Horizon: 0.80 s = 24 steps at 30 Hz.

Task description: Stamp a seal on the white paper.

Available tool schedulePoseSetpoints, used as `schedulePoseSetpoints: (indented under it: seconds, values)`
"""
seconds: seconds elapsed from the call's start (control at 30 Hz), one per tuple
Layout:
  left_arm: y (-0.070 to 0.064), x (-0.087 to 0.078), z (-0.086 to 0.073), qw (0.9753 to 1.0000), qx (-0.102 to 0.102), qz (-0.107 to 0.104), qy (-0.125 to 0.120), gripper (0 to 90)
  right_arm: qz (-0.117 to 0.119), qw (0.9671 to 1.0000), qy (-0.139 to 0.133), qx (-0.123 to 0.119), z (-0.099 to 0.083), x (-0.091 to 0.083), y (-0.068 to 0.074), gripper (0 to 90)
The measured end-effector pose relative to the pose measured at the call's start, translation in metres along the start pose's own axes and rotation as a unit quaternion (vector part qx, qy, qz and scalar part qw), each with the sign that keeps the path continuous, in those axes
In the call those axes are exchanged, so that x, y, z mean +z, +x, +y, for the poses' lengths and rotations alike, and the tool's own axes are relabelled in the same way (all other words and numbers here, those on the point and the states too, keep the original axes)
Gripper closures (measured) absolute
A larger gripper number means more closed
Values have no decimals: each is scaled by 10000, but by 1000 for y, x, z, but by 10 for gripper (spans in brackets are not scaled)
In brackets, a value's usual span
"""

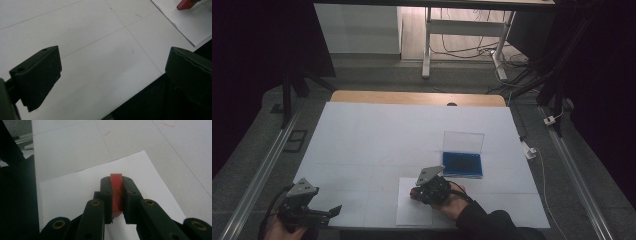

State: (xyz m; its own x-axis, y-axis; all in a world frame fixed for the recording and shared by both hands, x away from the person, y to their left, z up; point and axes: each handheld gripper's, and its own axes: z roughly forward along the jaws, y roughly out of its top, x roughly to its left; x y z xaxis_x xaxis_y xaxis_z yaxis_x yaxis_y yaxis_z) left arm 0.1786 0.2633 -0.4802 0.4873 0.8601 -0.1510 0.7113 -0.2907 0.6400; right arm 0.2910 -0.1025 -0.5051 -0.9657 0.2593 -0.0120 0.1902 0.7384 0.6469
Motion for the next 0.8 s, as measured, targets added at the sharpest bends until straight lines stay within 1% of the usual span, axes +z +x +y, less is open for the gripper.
schedulePoseSetpoints:
  seconds: [0.07, 0.1, 0.2, 0.23, 0.27, 0.33, 0.37, 0.53, 0.6, 0.63, 0.7, 0.73, 0.8]
  values:
    - [0, 0, 0, 10000, -11, -3, 3, 11, -55, 10000, 20, -38, 0, 0, 3, 809]
    - [0, 0, 0, 10000, -16, -9, 5, 11, -72, 9999, 11, -96, 0, 0, 3, 809]
    - [0, 0, 0, 10000, -16, -10, 10, 11, -177, 9998, 25, -121, 0, 0, 8, 809]
    - [0, 1, 0, 10000, -17, -11, 10, 11, -219, 9995, 52, -215, 1, 0, 9, 809]
    - [0, 1, 0, 10000, -15, -11, 11, 12, -234, 9994, 63, -249, 1, 0, 10, 808]
    - [0, 1, 0, 10000, -11, -9, 14, 12, -224, 9994, 61, -242, 1, 0, 9, 809]
    - [0, 1, 0, 10000, -9, -9, 14, 12, -192, 9997, 54, -157, 1, 0, 8, 809]
    - [0, 1, 0, 10000, -16, -15, 10, 12, 58, 9999, -65, 100, -2, 0, -1, 809]
    - [0, 1, 0, 10000, -11, -13, 13, 12, 186, 9995, -94, 218, -4, 0, -6, 809]
    - [0, 0, 0, 10000, -9, -11, 11, 12, 222, 9991, -141, 336, -4, 1, -7, 809]
    - [0, 0, 0, 10000, -7, -10, 12, 12, 299, 9984, -170, 454, -5, 1, -10, 809]
    - [0, 0, 0, 10000, -9, -11, 13, 12, 303, 9984, -171, 452, -5, 1, -10, 809]
    - [0, 1, 0, 10000, -11, -9, 15, 12, 237, 9990, -162, 334, -5, 1, -8, 809]
